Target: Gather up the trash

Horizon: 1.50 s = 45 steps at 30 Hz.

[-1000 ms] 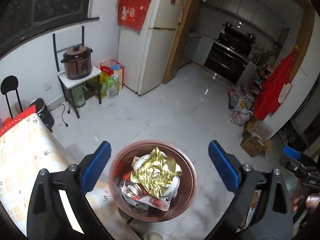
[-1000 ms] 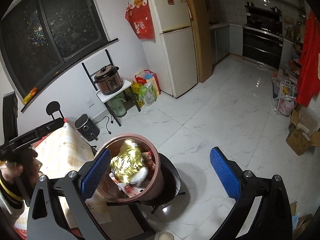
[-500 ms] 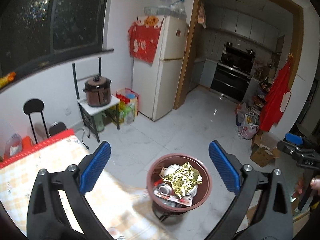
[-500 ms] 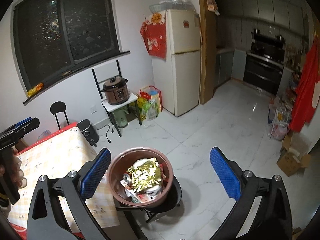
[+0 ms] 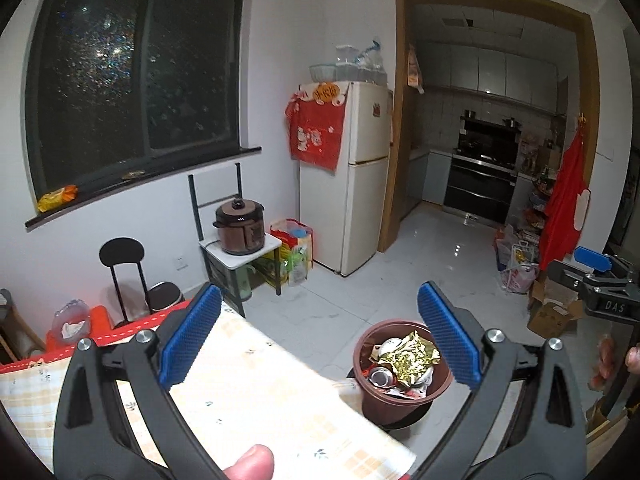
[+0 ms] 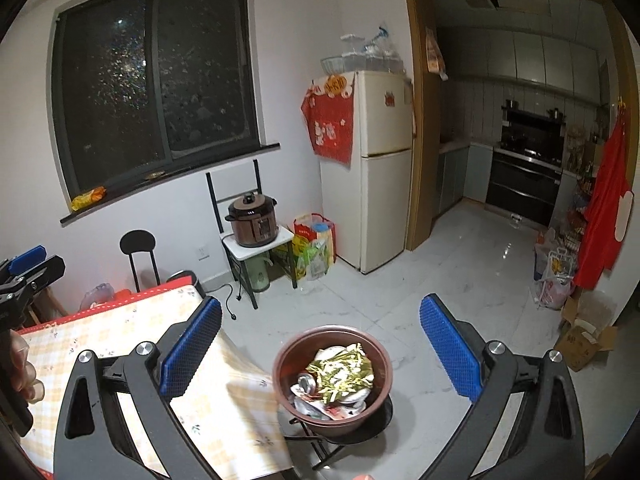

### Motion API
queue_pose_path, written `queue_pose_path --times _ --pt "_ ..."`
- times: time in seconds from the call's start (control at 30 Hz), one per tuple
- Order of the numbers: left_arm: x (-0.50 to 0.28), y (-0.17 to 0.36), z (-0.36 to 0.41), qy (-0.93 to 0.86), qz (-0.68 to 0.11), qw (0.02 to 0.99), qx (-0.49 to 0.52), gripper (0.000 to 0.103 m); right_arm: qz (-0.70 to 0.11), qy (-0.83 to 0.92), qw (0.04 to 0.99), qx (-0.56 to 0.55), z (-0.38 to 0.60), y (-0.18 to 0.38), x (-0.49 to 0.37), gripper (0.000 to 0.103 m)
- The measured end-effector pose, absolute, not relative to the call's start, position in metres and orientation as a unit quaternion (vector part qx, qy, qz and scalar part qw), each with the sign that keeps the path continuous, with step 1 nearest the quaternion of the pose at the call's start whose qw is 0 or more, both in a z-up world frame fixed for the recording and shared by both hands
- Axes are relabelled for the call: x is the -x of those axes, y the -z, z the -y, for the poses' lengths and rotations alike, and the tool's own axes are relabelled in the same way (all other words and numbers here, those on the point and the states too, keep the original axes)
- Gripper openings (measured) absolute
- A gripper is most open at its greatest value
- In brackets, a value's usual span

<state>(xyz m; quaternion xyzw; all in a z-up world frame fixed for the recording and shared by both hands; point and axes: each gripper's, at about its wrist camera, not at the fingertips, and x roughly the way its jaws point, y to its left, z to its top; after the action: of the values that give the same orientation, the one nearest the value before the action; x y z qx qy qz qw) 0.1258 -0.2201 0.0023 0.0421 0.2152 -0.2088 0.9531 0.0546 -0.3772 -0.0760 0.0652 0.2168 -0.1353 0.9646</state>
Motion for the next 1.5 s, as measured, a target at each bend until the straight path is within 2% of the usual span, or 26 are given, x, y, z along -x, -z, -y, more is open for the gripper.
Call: queue_pose_path --times 0.53,1.5 --pt "-0.090 -0.011 0.166 0.217 -0.199 0.955 -0.039 0.097 -0.204 0.157 0.964 -0.071 0.309 0.070 -0.027 0.098" --pt "-0.093 -0.008 0.167 0.210 -0.201 0.956 -0.041 0.097 -0.204 0.172 0.961 -0.075 0.315 0.064 -0.021 0.098"
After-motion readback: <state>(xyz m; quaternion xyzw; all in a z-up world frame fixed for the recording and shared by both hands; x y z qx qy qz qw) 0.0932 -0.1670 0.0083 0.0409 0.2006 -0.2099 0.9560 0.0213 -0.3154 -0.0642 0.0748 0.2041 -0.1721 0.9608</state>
